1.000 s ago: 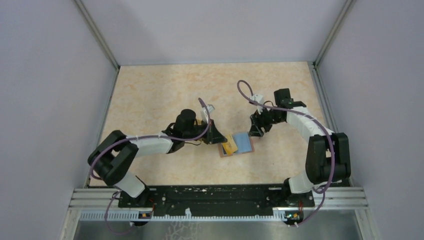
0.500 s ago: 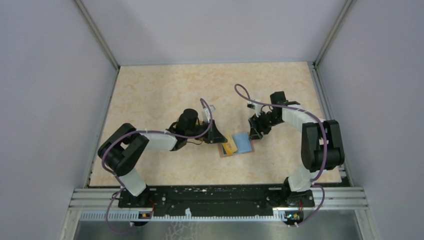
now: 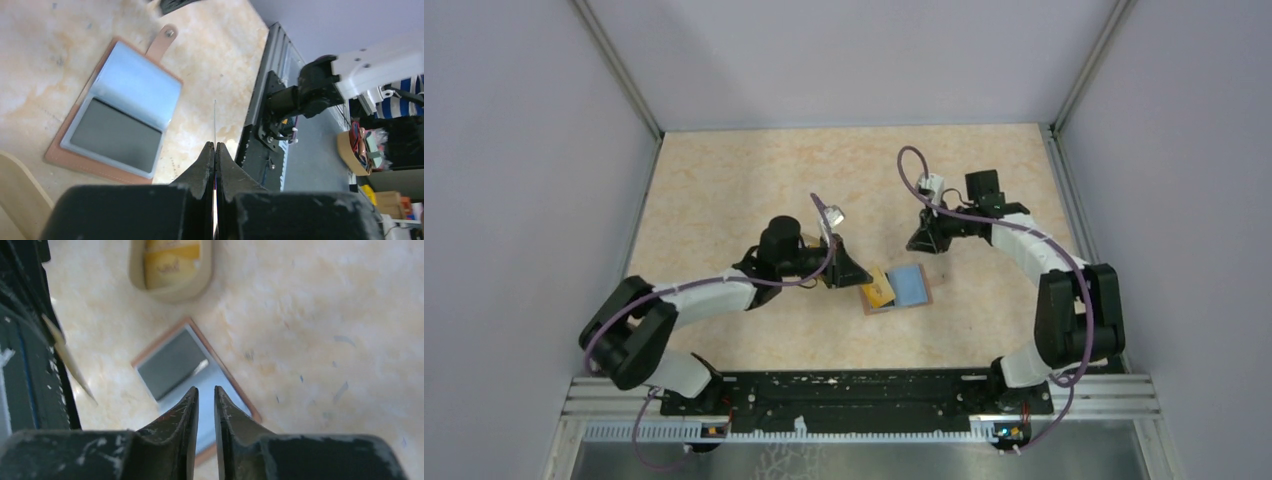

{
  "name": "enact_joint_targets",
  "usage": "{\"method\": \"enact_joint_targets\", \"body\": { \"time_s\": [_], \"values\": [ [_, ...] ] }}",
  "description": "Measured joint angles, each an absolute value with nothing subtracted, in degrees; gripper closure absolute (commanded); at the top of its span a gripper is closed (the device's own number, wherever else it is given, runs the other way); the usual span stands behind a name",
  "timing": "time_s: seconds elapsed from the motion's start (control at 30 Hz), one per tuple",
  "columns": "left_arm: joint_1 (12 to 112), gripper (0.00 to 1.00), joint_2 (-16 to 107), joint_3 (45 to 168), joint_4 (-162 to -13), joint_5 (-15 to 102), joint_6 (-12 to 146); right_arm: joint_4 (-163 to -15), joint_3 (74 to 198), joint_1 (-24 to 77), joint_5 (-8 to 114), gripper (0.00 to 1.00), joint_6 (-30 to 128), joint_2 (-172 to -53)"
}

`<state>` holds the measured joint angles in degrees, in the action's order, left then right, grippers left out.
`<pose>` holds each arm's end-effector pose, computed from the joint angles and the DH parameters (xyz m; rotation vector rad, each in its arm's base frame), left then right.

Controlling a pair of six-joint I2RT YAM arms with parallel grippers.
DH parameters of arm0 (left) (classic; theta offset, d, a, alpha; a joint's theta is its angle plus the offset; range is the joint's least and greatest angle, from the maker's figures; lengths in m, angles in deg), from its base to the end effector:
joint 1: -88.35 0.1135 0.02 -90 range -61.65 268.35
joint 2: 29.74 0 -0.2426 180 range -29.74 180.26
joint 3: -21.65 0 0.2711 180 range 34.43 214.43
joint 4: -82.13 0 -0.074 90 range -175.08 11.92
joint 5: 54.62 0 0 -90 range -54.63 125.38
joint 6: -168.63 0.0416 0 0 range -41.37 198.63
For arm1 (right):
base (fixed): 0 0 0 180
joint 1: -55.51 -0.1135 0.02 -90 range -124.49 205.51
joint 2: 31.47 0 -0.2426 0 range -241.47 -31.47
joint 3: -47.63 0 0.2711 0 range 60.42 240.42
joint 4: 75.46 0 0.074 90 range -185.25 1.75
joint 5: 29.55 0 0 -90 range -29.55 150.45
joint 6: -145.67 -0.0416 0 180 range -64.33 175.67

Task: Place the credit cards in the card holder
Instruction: Insert the credit card into the card holder.

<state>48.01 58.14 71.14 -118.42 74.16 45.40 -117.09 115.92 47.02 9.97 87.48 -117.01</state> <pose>0.2307 -0.2301 0.1550 0.6486 2.0033 -1.4650 0.3038 0.0778 0.1890 -1.0708 2.0459 0.9282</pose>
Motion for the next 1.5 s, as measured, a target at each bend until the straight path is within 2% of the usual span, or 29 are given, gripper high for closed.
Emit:
{"method": "enact_joint_targets", "body": {
  "time_s": [0.1, 0.27, 0.47, 0.83, 1.17, 1.33, 1.5],
  "values": [
    [48.0, 1.0, 49.4, 71.2, -113.6, 74.1, 49.5, -110.8, 116.8, 42.7, 6.0, 0.89, 83.4, -118.7],
    [48.0, 1.0, 37.9, 70.7, -105.2, 72.8, 54.5, -107.6, 123.4, 32.8, 3.3, 0.92, 77.3, -132.3],
    [48.0, 1.0, 28.1, 66.1, -100.7, 71.7, 56.5, -105.8, 124.4, 29.1, 3.3, 0.92, 70.9, -140.9],
    [48.0, 1.0, 21.8, 63.7, -99.2, 71.4, 57.1, -93.0, 128.2, 23.4, 6.9, 0.92, 55.6, -147.3],
    [48.0, 1.0, 19.8, 61.4, -99.7, 71.4, 56.2, -88.6, 149.9, 16.8, 11.0, 0.89, 45.5, -161.3],
    [48.0, 1.0, 21.2, 60.9, -101.5, 71.3, 54.8, -95.5, 151.3, 17.3, 11.4, 0.85, 51.4, -158.4],
    [48.0, 1.0, 30.5, 61.4, -104.8, 71.7, 53.8, -112.9, 145.8, 26.5, 10.2, 0.83, 66.5, -145.6]
  ]
}}
